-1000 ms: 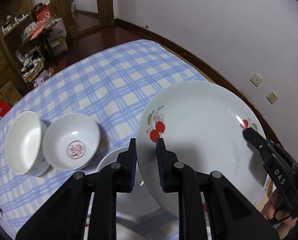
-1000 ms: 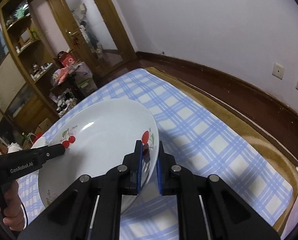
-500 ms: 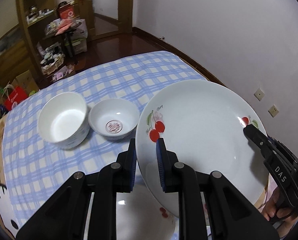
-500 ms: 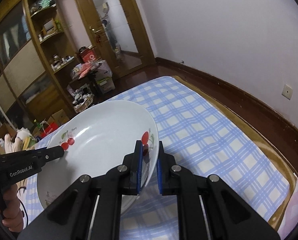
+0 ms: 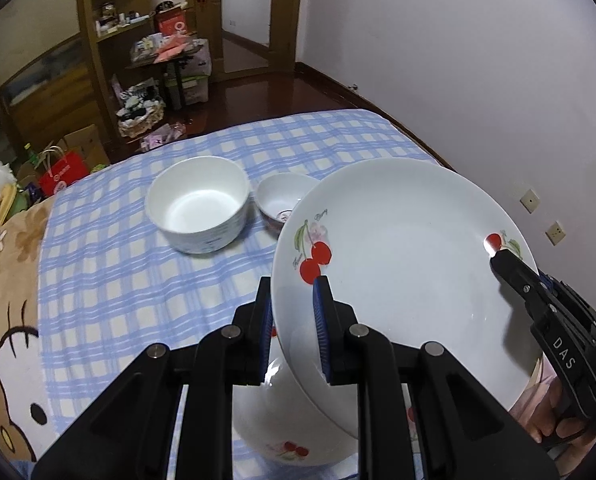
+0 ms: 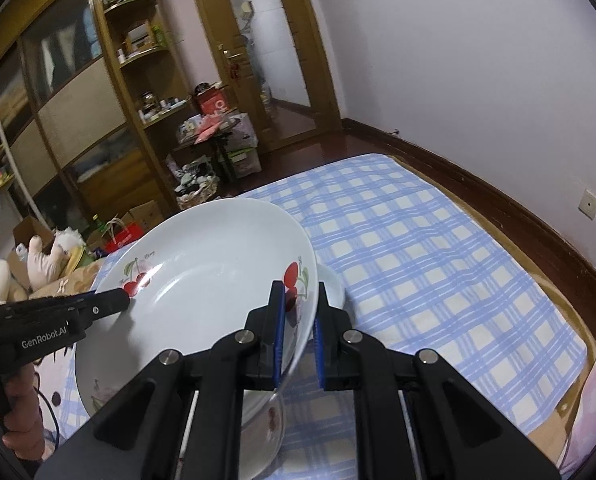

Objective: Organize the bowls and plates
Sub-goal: 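Carry the cherry plate over the plate stack and lower it with both grippers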

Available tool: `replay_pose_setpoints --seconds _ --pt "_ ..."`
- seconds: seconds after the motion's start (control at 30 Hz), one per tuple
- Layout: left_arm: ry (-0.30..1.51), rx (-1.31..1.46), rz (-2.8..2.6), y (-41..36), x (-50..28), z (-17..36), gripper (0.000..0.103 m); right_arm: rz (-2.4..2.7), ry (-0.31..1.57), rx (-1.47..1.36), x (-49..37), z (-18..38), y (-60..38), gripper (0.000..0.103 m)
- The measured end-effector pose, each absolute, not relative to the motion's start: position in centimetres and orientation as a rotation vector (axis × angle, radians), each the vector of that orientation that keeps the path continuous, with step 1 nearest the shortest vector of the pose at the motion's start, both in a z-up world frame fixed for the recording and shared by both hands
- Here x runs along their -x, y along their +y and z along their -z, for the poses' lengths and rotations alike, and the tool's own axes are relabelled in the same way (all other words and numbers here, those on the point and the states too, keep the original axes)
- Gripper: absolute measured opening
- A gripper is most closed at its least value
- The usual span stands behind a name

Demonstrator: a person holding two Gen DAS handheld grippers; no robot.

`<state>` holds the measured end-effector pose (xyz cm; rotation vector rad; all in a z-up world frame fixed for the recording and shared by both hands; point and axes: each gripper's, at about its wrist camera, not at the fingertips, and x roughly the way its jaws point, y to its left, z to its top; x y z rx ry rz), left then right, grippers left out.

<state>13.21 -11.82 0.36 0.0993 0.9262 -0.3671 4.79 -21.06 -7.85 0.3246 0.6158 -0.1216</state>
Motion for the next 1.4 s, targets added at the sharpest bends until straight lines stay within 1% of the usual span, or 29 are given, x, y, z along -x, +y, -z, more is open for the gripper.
replay_pose_setpoints --seconds 0.33,0.6,0.93,1.23,1.4 --pt "0.933 -0.099 0.312 -8.8 -11.1 0.5 0.02 0.08 0.622 -0.284 -3.8 8.3 -17.8 0.014" --pt "0.964 -0.052 0.284 -6.7 -10.9 2.6 0.02 0.056 0.648 -0.241 -4.4 9.5 -16.0 0.014" --pt "0.997 -0.051 0.282 -5.7 -11.5 5.7 0.02 0.051 0.707 -0.192 -5.2 12.3 -14.6 0.015" --pt "1.089 -0.049 0.258 -5.4 -12.3 9.2 0.02 0.052 0.79 -0.196 -5.7 15.5 -14.0 0.016" --pt "1.109 -0.061 0.259 -5.6 -12.2 10.3 0.02 0.062 0.816 -0.2 -5.9 16.6 -14.2 0.015"
